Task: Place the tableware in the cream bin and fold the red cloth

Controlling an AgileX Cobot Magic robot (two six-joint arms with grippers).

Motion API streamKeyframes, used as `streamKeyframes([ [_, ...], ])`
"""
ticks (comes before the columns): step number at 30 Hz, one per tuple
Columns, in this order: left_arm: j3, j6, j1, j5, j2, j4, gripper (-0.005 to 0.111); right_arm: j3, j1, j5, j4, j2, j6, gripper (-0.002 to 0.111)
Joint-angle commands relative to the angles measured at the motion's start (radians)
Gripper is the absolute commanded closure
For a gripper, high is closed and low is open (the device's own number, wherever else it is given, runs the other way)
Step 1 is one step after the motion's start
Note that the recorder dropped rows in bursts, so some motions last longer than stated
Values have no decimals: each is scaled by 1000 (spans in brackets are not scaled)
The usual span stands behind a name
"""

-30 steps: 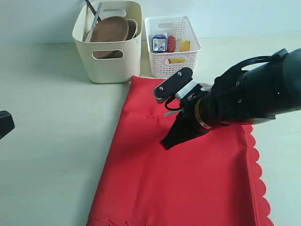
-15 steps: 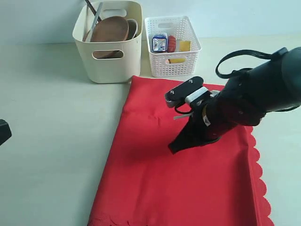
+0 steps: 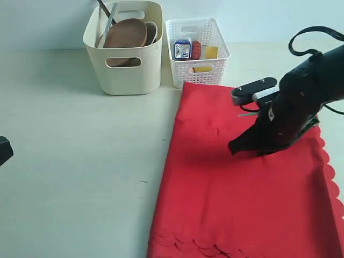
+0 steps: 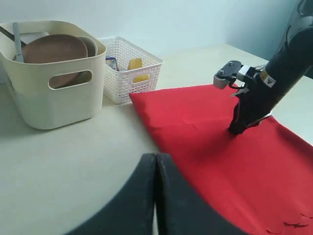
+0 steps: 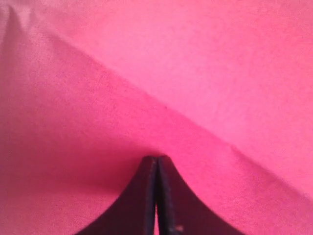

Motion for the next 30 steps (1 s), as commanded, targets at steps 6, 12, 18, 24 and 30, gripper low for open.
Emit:
streamKeyframes([
  [6,6,3,4,1,-3,1,106,-142,-78,65,257,-45,-56,108],
  [12,6,5,4,1,-3,1,106,-214,9,-16,825,29,-642,108],
  [18,6,5,4,1,-3,1,106,-231,45,54,824,125,-771,108],
  [24,6,5,4,1,-3,1,106,-231,45,97,711,95,-734,108],
  [30,6,5,4,1,-3,1,106,-231,45,178,630,33,-697,108],
])
